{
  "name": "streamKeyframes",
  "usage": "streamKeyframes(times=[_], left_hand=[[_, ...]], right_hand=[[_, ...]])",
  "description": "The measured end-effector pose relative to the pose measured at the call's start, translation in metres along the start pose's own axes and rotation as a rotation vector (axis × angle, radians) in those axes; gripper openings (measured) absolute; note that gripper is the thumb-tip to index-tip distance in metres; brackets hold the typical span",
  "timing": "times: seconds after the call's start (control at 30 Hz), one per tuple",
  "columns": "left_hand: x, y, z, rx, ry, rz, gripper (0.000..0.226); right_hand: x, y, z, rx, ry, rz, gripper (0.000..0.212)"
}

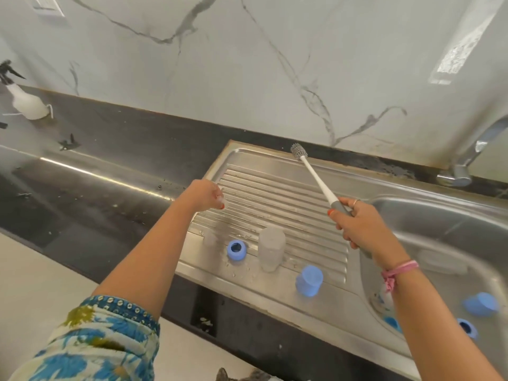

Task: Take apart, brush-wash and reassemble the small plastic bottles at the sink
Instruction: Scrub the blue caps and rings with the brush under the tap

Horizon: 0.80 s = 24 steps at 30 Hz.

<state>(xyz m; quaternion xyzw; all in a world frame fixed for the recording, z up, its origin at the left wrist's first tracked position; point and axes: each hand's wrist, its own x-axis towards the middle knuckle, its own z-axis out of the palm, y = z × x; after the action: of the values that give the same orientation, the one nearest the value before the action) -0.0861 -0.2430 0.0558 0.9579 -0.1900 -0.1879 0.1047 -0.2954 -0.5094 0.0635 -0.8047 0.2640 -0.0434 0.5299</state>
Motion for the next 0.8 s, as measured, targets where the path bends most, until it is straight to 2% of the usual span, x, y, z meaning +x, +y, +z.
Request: streamKeyframes(times=[0.27,0.47,0.53,0.8], left_hand=[[0.011,0.0,0.032,0.045,-0.058,0.015,0.032],[0.015,0.005,0.021,0.036,-0.11,-0.028,0.058],[0.018,0.011,0.013,0.019,-0.096,-0.01,0.06],[0.016,0.091,0.0,-0.116,0.05,0.136,0.04]], right_hand=[[0.001,-0.001,0.001,-0.008,0.001,0.035,0.023],[-0.012,0.006,-0.01,0.0,0.036,0.07,0.021],[-0.016,0.009,-0.016,0.01,0.06,0.075,0.021],[-0.044,0.039,-0.053,-0.011,0.147,0.073,0.019]])
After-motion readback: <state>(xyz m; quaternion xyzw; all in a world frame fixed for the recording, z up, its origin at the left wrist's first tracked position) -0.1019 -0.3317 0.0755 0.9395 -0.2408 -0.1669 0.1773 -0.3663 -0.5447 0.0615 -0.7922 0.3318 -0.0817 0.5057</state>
